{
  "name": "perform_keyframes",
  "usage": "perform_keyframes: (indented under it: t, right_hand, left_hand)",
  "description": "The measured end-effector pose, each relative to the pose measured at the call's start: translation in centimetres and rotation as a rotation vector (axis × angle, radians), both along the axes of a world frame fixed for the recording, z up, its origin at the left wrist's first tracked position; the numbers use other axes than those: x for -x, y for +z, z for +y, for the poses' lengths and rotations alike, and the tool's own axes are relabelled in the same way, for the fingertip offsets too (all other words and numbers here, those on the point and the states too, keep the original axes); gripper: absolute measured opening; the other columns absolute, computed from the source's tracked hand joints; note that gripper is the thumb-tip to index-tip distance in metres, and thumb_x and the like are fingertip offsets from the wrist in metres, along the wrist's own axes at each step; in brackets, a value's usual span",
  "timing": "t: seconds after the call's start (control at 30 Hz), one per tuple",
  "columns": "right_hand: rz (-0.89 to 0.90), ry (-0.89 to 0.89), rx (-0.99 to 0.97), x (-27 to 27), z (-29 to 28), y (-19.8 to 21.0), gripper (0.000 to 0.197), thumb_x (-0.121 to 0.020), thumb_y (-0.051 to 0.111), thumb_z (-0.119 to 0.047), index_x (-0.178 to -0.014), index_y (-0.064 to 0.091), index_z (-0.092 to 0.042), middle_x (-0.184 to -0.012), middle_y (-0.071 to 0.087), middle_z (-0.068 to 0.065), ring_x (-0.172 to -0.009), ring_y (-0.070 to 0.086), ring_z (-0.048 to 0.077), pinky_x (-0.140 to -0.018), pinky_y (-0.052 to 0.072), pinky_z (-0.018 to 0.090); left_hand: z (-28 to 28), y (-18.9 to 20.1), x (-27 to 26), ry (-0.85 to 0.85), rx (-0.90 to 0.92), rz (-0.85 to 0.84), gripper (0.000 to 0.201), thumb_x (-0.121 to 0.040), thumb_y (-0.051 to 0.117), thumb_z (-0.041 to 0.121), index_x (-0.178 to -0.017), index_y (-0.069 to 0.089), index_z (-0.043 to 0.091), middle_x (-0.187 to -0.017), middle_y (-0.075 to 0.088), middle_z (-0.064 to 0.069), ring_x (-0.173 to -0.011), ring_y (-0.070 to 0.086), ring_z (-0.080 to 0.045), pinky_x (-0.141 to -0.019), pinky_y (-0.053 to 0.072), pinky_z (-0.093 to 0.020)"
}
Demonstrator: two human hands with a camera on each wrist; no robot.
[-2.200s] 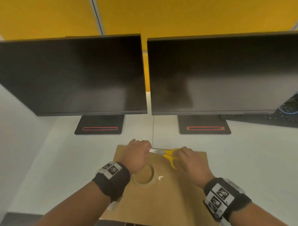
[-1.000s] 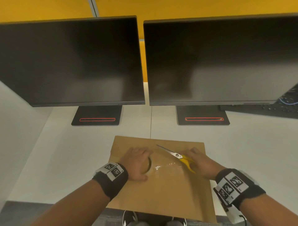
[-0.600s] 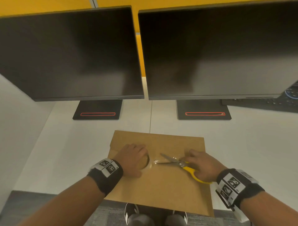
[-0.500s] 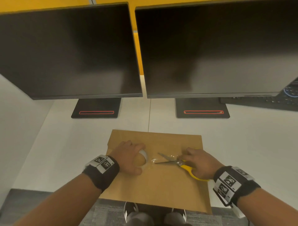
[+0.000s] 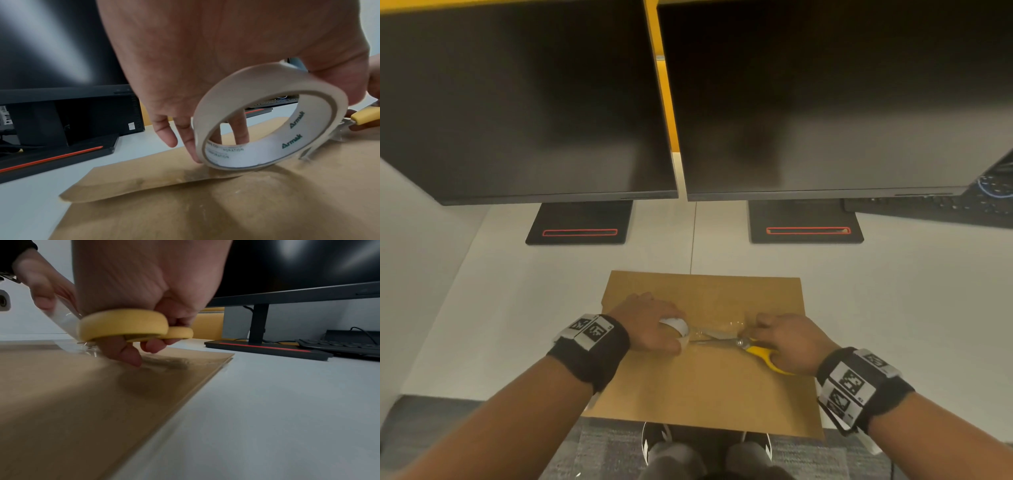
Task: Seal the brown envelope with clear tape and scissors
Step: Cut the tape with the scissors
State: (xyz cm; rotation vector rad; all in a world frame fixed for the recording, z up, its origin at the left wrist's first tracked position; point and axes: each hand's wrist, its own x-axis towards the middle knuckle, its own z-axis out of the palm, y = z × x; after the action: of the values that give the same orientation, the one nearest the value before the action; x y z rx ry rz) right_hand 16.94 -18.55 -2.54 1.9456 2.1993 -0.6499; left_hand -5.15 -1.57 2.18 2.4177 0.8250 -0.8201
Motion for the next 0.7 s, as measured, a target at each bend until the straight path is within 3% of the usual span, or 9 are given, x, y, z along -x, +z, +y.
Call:
perform_keyframes:
  t: [0.13,0.23,0.27,0.33,0.4,0.47,0.57,0.7]
  right_hand:
    - [-0.036,0.014,0.008,0.4,0.9,-0.1,0.068,-0.075,0.023,-0.030,-0.139,0.045,-0.031,-0.120,0.054,0.004,-0.093,0.059,0.034,-0.069,0.033,0.031]
    - [-0.037,0.028,0.021,0.6,1.4,-0.1,0.077,-0.072,0.009,-0.035,-0.137,0.048,-0.028,-0.119,0.055,0.007,-0.091,0.059,0.036,-0.066,0.032,0.033]
    - [-0.045,0.029,0.031,0.6,1.6,-0.1,0.074,-0.074,0.011,-0.034,-0.136,0.049,-0.027,-0.119,0.054,0.007,-0.092,0.059,0.036,-0.064,0.031,0.033]
    - [-0.088,0.037,0.049,0.6,1.7,0.1,0.054,-0.084,0.031,-0.023,-0.135,0.050,-0.025,-0.122,0.052,0.004,-0.097,0.058,0.034,-0.064,0.033,0.032]
    - [-0.088,0.035,0.080,0.7,1.8,0.1,0.051,-0.085,0.042,-0.012,-0.134,0.050,-0.025,-0.123,0.051,0.003,-0.101,0.057,0.031,-0.067,0.037,0.032]
    - [-0.078,0.032,0.090,0.8,1.8,0.2,0.051,-0.086,0.042,-0.013,-0.135,0.049,-0.026,-0.123,0.052,0.003,-0.103,0.056,0.029,-0.068,0.035,0.030]
    - [-0.044,0.032,0.072,0.9,1.9,0.3,0.051,-0.088,0.035,-0.022,-0.136,0.050,-0.026,-0.122,0.054,0.003,-0.105,0.056,0.029,-0.068,0.034,0.030]
    - [-0.014,0.022,0.067,0.8,1.7,0.0,0.051,-0.090,0.040,-0.012,-0.137,0.048,-0.029,-0.125,0.054,0.002,-0.108,0.055,0.029,-0.071,0.035,0.029]
  left_hand:
    - [0.0,0.0,0.0,0.008,-0.006,-0.005,0.060,-0.081,0.059,0.059,-0.136,0.041,0.046,-0.146,0.040,0.016,-0.128,0.033,-0.020,-0.109,0.025,-0.035]
    - [0.2,-0.2,0.0,0.031,0.010,0.014,0.064,-0.073,0.055,0.066,-0.134,0.041,0.049,-0.142,0.044,0.013,-0.122,0.036,-0.020,-0.107,0.028,-0.037]
    - [0.2,-0.2,0.0,0.040,0.009,0.019,0.066,-0.071,0.054,0.067,-0.133,0.041,0.050,-0.141,0.045,0.012,-0.121,0.036,-0.020,-0.107,0.029,-0.038]
    - [0.1,-0.2,-0.1,0.051,-0.002,0.024,0.063,-0.074,0.058,0.065,-0.133,0.042,0.049,-0.137,0.046,0.011,-0.122,0.035,-0.021,-0.106,0.030,-0.038]
    - [0.2,-0.1,-0.2,0.073,-0.015,0.027,0.060,-0.077,0.061,0.060,-0.132,0.043,0.049,-0.129,0.047,0.006,-0.122,0.035,-0.022,-0.105,0.032,-0.038]
    - [0.2,0.1,-0.3,0.085,-0.015,0.030,0.059,-0.076,0.062,0.060,-0.131,0.043,0.051,-0.126,0.046,0.003,-0.121,0.036,-0.024,-0.104,0.034,-0.039]
    - [0.2,0.2,-0.2,0.059,0.000,0.042,0.059,-0.077,0.060,0.059,-0.132,0.043,0.049,-0.134,0.045,0.007,-0.124,0.033,-0.023,-0.105,0.031,-0.037]
    - [0.2,0.2,-0.4,0.042,-0.015,0.044,0.058,-0.079,0.058,0.060,-0.134,0.042,0.048,-0.137,0.045,0.006,-0.124,0.033,-0.023,-0.105,0.030,-0.037]
